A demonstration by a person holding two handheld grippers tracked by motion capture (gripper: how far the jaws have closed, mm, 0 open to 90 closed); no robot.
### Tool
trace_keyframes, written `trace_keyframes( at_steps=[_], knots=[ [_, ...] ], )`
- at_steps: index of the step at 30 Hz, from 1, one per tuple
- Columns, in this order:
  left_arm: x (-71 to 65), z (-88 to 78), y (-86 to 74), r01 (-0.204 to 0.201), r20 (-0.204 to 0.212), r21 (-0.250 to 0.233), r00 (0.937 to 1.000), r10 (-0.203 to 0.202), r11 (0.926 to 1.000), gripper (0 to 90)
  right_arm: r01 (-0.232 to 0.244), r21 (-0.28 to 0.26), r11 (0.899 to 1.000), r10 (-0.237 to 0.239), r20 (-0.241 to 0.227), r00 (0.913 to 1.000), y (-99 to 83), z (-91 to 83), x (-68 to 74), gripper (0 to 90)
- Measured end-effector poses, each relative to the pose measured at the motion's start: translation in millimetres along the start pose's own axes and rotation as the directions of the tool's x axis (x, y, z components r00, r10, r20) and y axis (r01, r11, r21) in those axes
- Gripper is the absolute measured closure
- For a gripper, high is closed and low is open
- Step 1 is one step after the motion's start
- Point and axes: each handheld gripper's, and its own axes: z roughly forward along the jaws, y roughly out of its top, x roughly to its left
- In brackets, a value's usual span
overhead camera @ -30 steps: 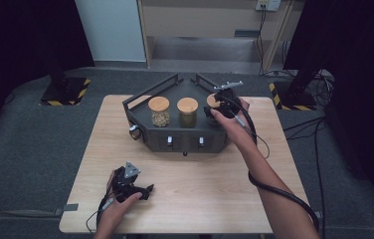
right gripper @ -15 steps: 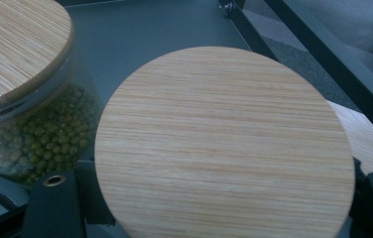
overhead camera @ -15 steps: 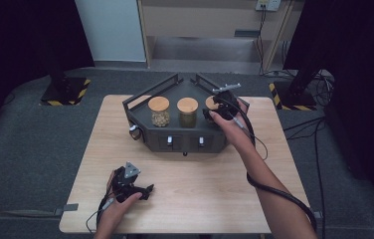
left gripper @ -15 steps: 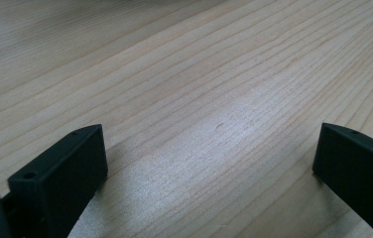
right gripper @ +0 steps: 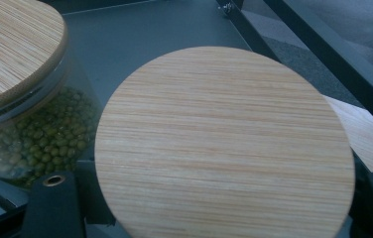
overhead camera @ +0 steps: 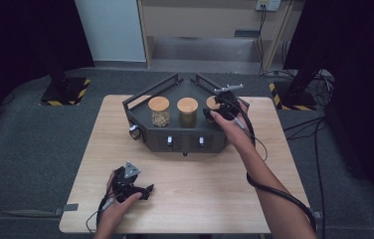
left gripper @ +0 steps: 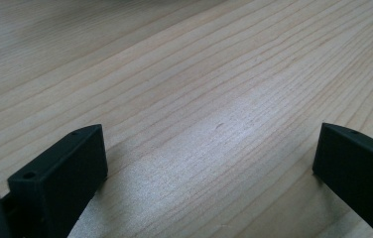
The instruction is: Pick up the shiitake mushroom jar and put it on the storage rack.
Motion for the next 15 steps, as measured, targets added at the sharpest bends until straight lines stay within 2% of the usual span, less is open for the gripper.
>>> trace_keyframes(
  at_steps=[15],
  knots=[
    [-0.1,0.0,0.0,0.000,0.000,0.000,1.0000,0.000,1.0000,0.0,-0.004,-0.022,1.000,0.004,-0.010,0.9999,-7.1,-0.9,-3.6,25.6]
  ],
)
